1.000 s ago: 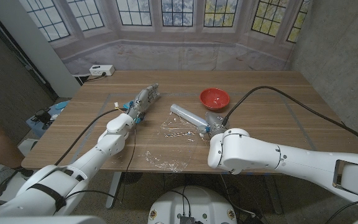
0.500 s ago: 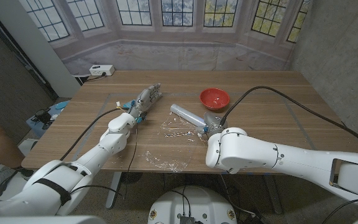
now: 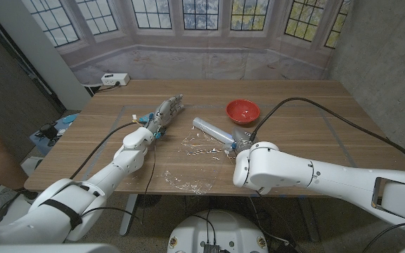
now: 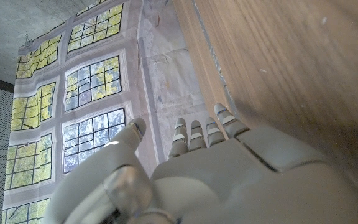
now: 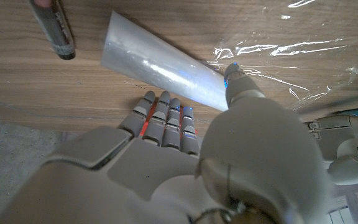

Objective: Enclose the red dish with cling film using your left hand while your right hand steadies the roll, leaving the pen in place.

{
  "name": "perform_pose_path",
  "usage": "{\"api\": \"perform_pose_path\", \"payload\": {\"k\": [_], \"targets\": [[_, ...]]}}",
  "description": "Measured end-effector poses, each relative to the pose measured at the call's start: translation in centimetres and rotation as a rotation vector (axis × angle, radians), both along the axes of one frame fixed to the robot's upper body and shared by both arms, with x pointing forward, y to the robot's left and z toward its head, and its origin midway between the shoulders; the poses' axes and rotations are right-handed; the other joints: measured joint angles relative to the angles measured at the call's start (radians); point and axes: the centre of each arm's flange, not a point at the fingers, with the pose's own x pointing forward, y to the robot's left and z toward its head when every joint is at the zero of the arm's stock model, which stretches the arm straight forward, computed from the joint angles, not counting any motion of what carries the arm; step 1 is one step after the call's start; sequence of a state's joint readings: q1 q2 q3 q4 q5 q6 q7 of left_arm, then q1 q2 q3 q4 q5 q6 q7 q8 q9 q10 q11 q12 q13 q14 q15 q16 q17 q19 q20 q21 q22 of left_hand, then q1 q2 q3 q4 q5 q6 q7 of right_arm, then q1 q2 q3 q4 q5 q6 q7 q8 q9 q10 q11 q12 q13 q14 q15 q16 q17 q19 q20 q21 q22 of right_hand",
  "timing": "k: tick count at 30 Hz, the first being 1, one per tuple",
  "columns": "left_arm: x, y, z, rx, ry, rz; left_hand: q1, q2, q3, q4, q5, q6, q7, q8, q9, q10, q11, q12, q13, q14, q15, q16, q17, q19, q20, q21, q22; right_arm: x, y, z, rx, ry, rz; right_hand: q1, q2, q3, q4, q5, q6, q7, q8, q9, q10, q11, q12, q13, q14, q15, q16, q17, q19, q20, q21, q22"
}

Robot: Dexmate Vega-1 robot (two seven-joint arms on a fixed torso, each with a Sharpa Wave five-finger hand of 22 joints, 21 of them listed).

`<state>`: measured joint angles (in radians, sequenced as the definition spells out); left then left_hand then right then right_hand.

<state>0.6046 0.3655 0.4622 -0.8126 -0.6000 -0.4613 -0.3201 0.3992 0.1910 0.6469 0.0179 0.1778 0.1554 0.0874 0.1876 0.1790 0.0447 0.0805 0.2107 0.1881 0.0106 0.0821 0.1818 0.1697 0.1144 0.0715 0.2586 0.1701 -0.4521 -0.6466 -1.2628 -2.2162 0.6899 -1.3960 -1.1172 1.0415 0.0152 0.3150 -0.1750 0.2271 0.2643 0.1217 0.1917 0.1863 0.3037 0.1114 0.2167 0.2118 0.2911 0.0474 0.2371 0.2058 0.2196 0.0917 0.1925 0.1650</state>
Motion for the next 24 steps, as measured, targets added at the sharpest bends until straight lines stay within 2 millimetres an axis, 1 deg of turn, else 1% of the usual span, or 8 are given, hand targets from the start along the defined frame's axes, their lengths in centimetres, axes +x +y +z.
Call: {"api": "perform_pose_path", "payload": {"k": [6, 8, 12, 14, 17, 20, 22, 24], "targets": [[0.0, 0.0, 0.1, -0.001, -0.006, -0.002, 0.000, 0.000, 0.000, 0.000, 0.000, 0.000, 0.000, 0.000, 0.000, 0.000, 0.000, 0.000, 0.000, 0.000, 0.000, 0.000, -0.002, 0.000, 0.000, -0.004, 0.000, 0.2, -0.2, -0.1, 0.001, 0.003, -0.008, 0.008, 0.008, 0.006, 0.006, 0.000, 0.011, 0.004, 0.005, 0.000, 0.016, 0.003, 0.010, 0.009, 0.021, -0.010, 0.015, 0.010, 0.001, 0.001, 0.000, 0.000], [-0.1, 0.0, 0.2, -0.002, -0.011, -0.003, 0.000, 0.000, 0.000, 0.000, 0.000, 0.000, 0.000, 0.000, 0.000, 0.000, 0.000, 0.000, 0.000, 0.000, 0.000, 0.000, -0.002, 0.000, 0.000, -0.004, 0.000, 0.2, -0.3, -0.1, 0.002, 0.003, -0.012, 0.015, 0.007, 0.005, 0.005, 0.000, 0.016, -0.001, 0.005, 0.000, 0.018, 0.005, 0.014, 0.012, 0.028, -0.006, 0.018, 0.014, 0.001, 0.001, 0.000, 0.000], [-0.2, 0.1, 0.4, -0.006, -0.024, -0.003, 0.000, 0.000, 0.000, 0.000, 0.000, 0.000, 0.000, 0.000, 0.000, 0.000, 0.000, 0.000, 0.000, 0.000, 0.000, 0.000, -0.002, 0.000, 0.000, -0.004, 0.000, 0.4, -0.5, -0.2, 0.002, 0.001, -0.019, 0.020, 0.012, 0.005, 0.006, 0.000, 0.022, 0.003, 0.005, 0.000, 0.038, 0.014, 0.030, 0.021, 0.045, -0.013, 0.030, 0.024, 0.005, 0.005, 0.000, 0.000], [-0.2, 0.1, 0.5, -0.008, -0.028, -0.003, 0.000, 0.000, 0.000, 0.000, 0.000, 0.000, 0.000, 0.000, 0.000, 0.000, 0.000, 0.000, 0.000, 0.000, 0.000, 0.000, -0.002, 0.000, 0.000, -0.004, 0.000, 0.4, -0.5, -0.3, 0.001, 0.001, -0.022, 0.025, 0.017, 0.005, 0.005, 0.000, 0.026, 0.000, 0.005, 0.000, 0.048, 0.009, 0.037, 0.023, 0.045, -0.013, 0.033, 0.029, 0.007, 0.007, 0.000, 0.000], [-0.3, 0.1, 0.8, -0.012, -0.037, -0.004, 0.000, 0.000, 0.001, -0.007, 0.000, 0.004, -0.003, 0.000, 0.000, 0.000, 0.000, 0.000, 0.000, 0.000, 0.000, 0.000, -0.002, 0.000, 0.000, -0.004, 0.000, 0.6, -0.6, -0.3, 0.000, -0.001, -0.026, 0.030, 0.022, 0.008, 0.008, 0.000, 0.037, -0.001, 0.005, 0.000, 0.057, 0.011, 0.046, 0.030, 0.056, -0.013, 0.039, 0.035, 0.007, 0.007, 0.000, 0.000], [-0.4, 0.1, 1.0, -0.018, -0.048, -0.005, 0.004, -0.004, 0.001, -0.007, 0.000, 0.004, -0.003, 0.000, 0.000, 0.000, 0.000, 0.000, 0.000, 0.000, 0.000, 0.000, -0.002, 0.000, 0.000, -0.004, 0.000, 0.7, -0.7, -0.3, -0.002, -0.004, -0.031, 0.036, 0.024, 0.010, 0.010, 0.000, 0.049, -0.006, 0.012, 0.000, 0.066, 0.016, 0.054, 0.036, 0.056, -0.013, 0.041, 0.043, 0.007, 0.007, 0.000, 0.000], [-0.5, 0.1, 1.1, -0.020, -0.052, -0.005, 0.004, -0.004, 0.001, -0.007, 0.000, 0.004, -0.003, 0.000, 0.000, 0.000, 0.000, 0.000, 0.000, 0.000, 0.000, 0.000, -0.002, 0.000, 0.000, -0.004, 0.000, 0.8, -0.8, -0.3, -0.003, -0.005, -0.034, 0.043, 0.025, 0.010, 0.010, 0.000, 0.054, -0.004, 0.012, 0.000, 0.071, 0.011, 0.061, 0.041, 0.060, -0.018, 0.048, 0.047, 0.007, 0.007, 0.000, 0.000], [-0.5, 0.1, 1.2, -0.023, -0.057, -0.006, 0.004, -0.004, 0.001, -0.007, 0.000, 0.004, -0.003, 0.000, 0.000, 0.000, 0.000, 0.000, 0.000, 0.000, 0.000, 0.000, -0.002, 0.000, 0.000, -0.004, 0.000, 0.9, -0.8, -0.3, -0.004, -0.007, -0.038, 0.043, 0.025, 0.010, 0.010, 0.000, 0.063, -0.013, 0.016, 0.000, 0.071, 0.011, 0.066, 0.045, 0.062, -0.019, 0.052, 0.052, 0.010, 0.010, 0.000, 0.000]]}}
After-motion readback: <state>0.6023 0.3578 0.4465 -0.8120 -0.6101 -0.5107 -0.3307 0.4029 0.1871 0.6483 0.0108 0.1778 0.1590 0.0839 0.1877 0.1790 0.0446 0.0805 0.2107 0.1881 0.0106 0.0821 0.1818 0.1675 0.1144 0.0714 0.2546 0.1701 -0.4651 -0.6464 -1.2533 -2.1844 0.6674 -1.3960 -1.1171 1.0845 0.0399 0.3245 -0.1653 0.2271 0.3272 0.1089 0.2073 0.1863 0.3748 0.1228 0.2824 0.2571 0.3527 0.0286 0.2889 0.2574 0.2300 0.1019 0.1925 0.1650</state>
